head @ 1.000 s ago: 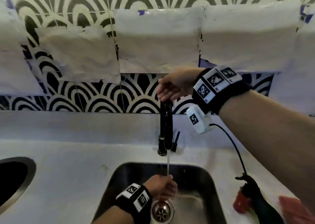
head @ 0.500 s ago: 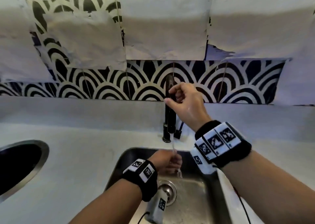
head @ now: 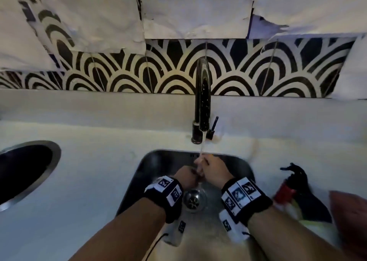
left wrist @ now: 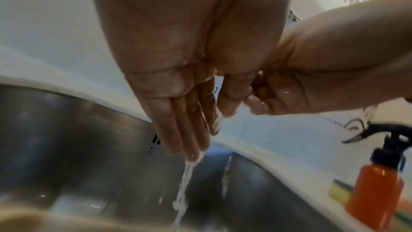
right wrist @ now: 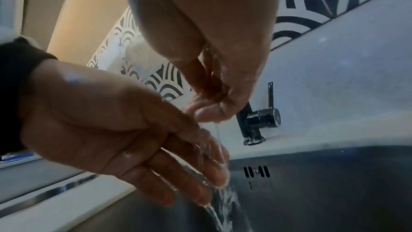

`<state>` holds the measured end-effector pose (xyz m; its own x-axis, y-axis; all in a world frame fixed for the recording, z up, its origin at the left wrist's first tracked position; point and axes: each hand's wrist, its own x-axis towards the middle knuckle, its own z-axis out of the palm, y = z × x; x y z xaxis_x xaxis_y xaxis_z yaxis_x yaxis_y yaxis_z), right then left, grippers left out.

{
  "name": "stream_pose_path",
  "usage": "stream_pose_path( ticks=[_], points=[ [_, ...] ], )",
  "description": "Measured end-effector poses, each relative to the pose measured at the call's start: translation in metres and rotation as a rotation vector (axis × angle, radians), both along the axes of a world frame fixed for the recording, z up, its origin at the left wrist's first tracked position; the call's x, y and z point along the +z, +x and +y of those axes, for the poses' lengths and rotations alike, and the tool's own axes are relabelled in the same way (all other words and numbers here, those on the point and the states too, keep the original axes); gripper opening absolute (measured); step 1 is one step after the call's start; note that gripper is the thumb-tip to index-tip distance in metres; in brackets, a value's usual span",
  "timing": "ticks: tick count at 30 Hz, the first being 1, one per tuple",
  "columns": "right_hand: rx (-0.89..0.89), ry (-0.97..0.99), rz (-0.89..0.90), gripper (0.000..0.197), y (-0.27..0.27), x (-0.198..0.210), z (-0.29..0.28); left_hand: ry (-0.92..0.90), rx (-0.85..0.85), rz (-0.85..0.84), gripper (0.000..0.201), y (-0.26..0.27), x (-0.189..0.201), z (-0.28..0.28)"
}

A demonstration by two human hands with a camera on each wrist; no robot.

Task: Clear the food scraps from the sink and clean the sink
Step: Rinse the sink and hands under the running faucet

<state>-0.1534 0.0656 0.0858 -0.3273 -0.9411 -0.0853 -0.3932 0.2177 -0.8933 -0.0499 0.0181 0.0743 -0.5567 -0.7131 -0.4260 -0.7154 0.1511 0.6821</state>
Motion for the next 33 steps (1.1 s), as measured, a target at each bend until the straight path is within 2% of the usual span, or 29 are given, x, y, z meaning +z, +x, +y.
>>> stream_pose_path(
  ticks=[1, 3, 5, 8, 11, 15, 20, 26, 29, 31, 33],
  points=[
    [0.031, 0.065, -0.007, 0.027, 0.0, -0.006, 0.0, -0.071, -0.021, -0.041, 0.034, 0.001, -0.011, -0.002],
    [0.079, 0.152, 0.09, 0.026, 0.0, -0.014, -0.002, -0.215, -0.04, -0.089, 0.028, 0.005, -0.022, -0.002],
    [0.102, 0.204, 0.171, 0.025, 0.001, -0.018, -0.003, -0.261, -0.055, -0.109, 0.025, 0.008, -0.033, -0.004],
    [0.146, 0.287, 0.281, 0.038, 0.006, -0.021, -0.001, -0.31, -0.065, -0.143, 0.025, 0.006, -0.032, 0.001],
    [0.112, 0.332, 0.33, 0.054, 0.007, -0.027, 0.001, -0.389, -0.133, -0.168, 0.028, 0.005, -0.033, 0.005],
    [0.059, 0.272, 0.344, 0.037, 0.006, -0.034, 0.001, -0.447, -0.187, -0.228, 0.03, 0.008, -0.039, 0.008],
    [0.07, 0.249, 0.271, 0.006, 0.002, -0.039, 0.008, -0.394, -0.183, -0.277, 0.025, 0.014, -0.046, 0.008],
    [0.133, 0.395, 0.377, 0.012, -0.009, -0.047, 0.028, -0.341, -0.144, -0.278, 0.026, 0.021, -0.051, 0.008],
    [0.118, 0.412, 0.398, 0.012, -0.014, -0.049, 0.04, -0.378, -0.161, -0.304, 0.025, 0.017, -0.048, 0.013],
    [0.1, 0.389, 0.424, 0.005, -0.018, -0.047, 0.048, -0.384, -0.187, -0.321, 0.022, 0.01, -0.045, 0.017],
    [0.046, 0.334, 0.472, 0.02, -0.023, -0.046, 0.054, -0.409, -0.172, -0.329, 0.014, 0.002, -0.042, 0.021]
  ],
)
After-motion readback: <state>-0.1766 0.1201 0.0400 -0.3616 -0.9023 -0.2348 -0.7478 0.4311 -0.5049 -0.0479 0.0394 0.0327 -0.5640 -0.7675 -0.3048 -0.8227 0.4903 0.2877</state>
